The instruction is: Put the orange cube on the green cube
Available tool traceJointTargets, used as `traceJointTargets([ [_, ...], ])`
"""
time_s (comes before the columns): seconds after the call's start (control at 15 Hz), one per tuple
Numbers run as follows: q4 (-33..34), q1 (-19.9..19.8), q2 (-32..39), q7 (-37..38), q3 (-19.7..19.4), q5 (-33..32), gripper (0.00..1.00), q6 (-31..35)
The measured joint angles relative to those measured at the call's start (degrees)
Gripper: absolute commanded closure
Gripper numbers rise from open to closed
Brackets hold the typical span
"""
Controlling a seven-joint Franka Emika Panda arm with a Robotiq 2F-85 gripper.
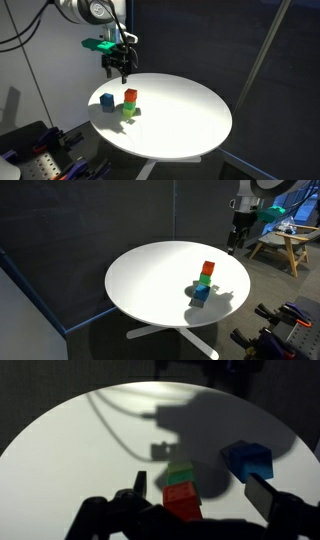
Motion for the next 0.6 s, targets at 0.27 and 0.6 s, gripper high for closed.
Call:
traceJointTargets([
  [0.27, -1.3, 0.0, -4.0, 0.0, 0.0, 0.0, 0.0, -2.1],
  [0.6, -2.3, 0.0, -7.1, -0.1, -0.3, 0.0, 0.0, -3.7],
])
